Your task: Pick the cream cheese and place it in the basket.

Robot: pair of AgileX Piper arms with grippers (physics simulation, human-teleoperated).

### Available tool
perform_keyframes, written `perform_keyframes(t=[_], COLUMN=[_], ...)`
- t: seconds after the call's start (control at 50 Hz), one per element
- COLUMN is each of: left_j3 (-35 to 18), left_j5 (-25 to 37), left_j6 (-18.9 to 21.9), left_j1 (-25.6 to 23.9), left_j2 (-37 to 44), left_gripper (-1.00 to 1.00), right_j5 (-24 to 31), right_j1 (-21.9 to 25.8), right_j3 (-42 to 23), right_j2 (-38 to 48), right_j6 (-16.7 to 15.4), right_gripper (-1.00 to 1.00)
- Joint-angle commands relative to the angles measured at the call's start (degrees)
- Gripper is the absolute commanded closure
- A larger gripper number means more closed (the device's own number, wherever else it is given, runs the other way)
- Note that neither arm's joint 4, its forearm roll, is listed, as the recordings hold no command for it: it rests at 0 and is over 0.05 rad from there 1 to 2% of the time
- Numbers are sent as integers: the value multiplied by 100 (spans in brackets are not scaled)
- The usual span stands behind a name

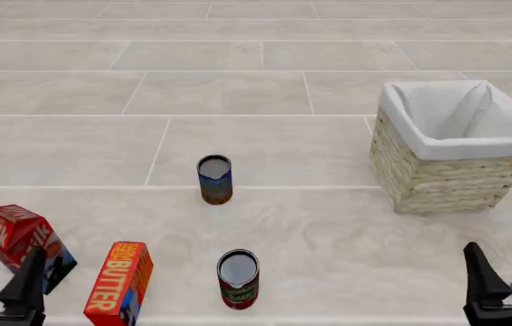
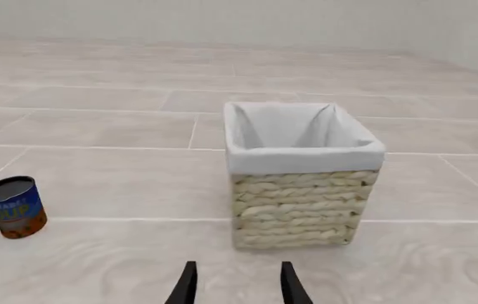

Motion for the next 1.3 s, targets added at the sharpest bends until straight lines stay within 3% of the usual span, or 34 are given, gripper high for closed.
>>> perform_keyframes(t=[0.02, 0.28, 0.58, 0.66, 0.72, 0.98, 1.1, 1.3], left_j3=[-18, -18, -15, -27, -27, -27, -27, -27], left_j5=[16, 23, 14, 32, 31, 31, 33, 31], left_j6=[0, 0, 1, 0, 0, 1, -1, 0], left_j1=[0, 1, 1, 1, 0, 0, 0, 1], left_j2=[5, -3, 3, -4, -4, -4, -4, -4], left_gripper=[-100, -100, -100, -100, -100, -100, -100, -100], right_j5=[385, 925, 1618, 1473, 1450, 2174, 2479, 3168], right_j1=[24, 37, 141, 145, 115, 38, 13, -136], right_j3=[-192, -642, -1788, -1734, -1684, -2229, -2432, -2717], right_j2=[-408, -514, -31, 324, 378, 680, 819, 978], right_j6=[202, 99, 2, -161, -113, -415, -358, -904], right_gripper=[-100, -100, -100, -100, -100, -100, -100, -100])
